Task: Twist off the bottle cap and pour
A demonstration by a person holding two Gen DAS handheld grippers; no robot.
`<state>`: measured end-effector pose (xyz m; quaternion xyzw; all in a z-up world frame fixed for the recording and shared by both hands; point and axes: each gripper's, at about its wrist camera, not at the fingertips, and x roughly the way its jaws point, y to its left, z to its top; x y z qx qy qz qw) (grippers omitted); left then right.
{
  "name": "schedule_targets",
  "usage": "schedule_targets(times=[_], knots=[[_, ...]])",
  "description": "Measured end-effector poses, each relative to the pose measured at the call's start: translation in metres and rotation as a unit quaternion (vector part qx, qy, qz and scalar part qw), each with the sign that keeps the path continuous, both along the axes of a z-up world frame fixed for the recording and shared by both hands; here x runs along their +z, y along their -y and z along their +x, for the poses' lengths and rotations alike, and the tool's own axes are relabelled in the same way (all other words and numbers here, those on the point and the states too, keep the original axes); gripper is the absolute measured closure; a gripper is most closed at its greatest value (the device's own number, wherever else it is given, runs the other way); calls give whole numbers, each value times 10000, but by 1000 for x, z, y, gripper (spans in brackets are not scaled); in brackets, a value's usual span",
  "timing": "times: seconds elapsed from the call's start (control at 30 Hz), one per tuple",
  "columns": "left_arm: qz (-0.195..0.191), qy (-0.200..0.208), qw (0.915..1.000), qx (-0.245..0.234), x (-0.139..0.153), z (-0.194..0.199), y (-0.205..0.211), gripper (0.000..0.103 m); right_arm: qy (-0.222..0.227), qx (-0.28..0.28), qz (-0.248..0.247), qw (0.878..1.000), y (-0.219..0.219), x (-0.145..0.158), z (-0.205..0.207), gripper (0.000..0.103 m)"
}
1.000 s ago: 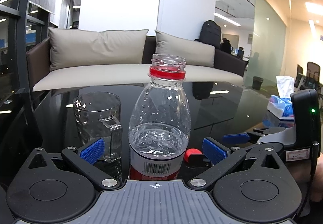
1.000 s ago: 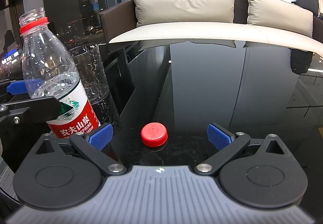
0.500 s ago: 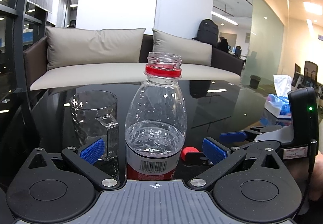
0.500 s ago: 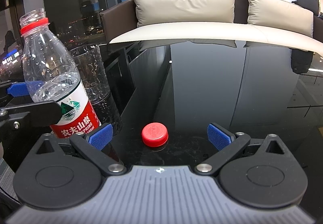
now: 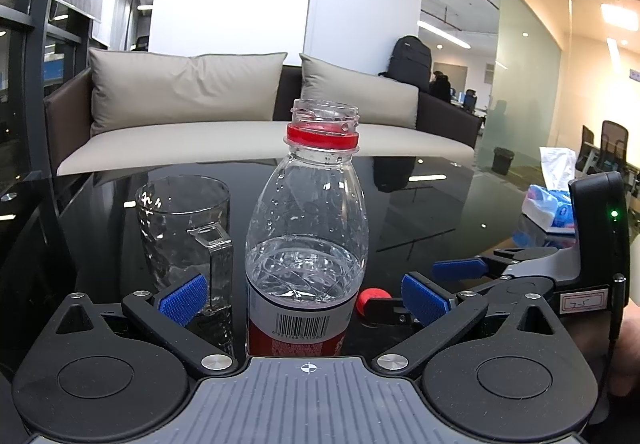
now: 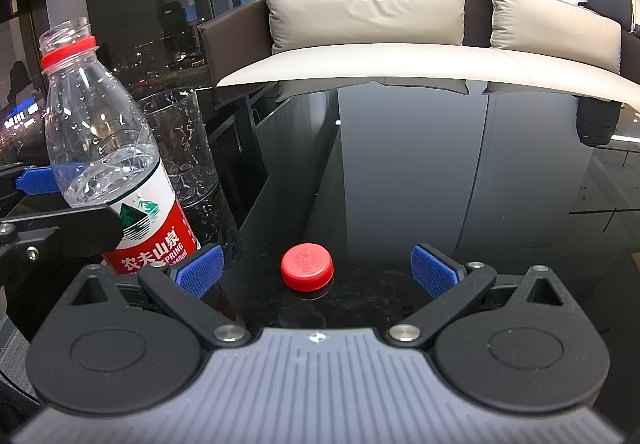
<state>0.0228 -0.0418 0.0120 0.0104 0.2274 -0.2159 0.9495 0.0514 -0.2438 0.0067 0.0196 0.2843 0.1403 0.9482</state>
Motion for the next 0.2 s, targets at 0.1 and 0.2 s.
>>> schedule_targets(times=[0.1,0.2], knots=[[-21,-43,10000,-12,-1,1,0,1,0,4,5,10000,1,0,-1,1],[-32,-67,10000,-26,-1,1,-1,1,2,5,6,10000,1,1,-1,1]])
